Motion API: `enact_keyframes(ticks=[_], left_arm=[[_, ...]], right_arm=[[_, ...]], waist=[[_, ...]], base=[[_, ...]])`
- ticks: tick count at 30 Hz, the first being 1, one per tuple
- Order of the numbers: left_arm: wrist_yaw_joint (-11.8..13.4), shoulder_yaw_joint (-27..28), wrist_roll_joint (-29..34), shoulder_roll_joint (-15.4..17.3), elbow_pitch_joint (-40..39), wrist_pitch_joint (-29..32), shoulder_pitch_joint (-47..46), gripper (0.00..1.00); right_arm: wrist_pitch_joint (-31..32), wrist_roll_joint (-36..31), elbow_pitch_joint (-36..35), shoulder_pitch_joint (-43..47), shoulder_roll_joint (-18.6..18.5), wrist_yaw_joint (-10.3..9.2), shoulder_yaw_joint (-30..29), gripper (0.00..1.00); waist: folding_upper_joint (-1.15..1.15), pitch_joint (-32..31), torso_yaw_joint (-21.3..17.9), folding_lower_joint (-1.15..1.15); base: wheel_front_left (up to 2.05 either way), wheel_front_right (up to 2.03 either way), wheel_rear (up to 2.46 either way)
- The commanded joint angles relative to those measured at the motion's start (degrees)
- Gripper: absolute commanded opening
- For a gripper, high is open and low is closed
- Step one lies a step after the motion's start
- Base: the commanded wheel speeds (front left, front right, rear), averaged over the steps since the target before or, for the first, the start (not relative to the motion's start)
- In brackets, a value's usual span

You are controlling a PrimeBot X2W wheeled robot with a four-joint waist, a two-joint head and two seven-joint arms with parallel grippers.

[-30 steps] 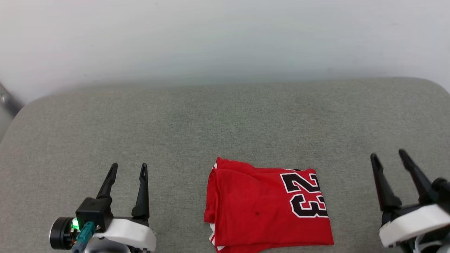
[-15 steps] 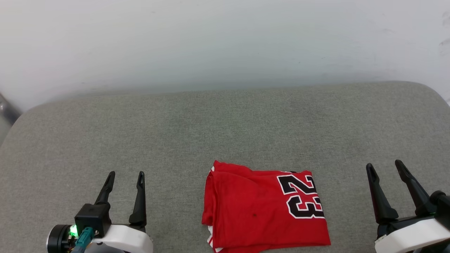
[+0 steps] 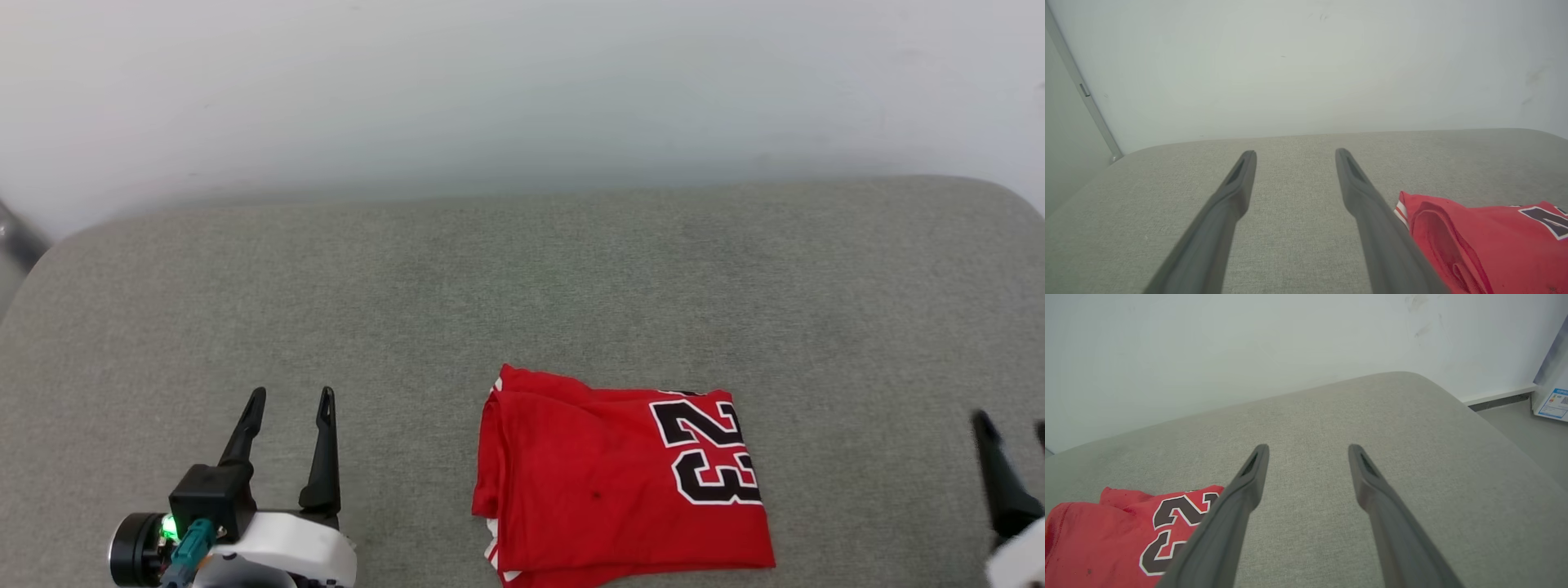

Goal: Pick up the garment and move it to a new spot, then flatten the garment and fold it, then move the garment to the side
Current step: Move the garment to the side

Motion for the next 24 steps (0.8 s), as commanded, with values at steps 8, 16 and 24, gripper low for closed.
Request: enact_keyframes(ticks=[8, 16, 24], left_arm=[[-0.87, 1.53, 0.06, -1.66, 0.31, -0.47, -2.61, 1.00], [-2.03, 2.85, 1.54, -3.76, -0.05, -0.54, -3.01, 1.00], [-3.59, 3.59, 2.70, -5.24, -0.12, -0.43, -3.96, 1.00]], right_arm=[[20.98, 11.79, 13.78, -3.25, -3.58, -0.02, -10.91, 1.00], [46.73, 24.77, 25.97, -9.81, 3.72, -0.02, -18.45, 1.00], [53.38, 34.73, 35.97, -18.02, 7.19, -0.03, -19.43, 1.00]], waist=[[0.00, 2.50, 3.57, 0.00], [0.00, 3.65, 7.21, 0.00], [0.00, 5.63, 10.04, 0.00]], base=[[0.00, 0.00, 0.00], [0.00, 0.00, 0.00], [0.00, 0.00, 0.00]])
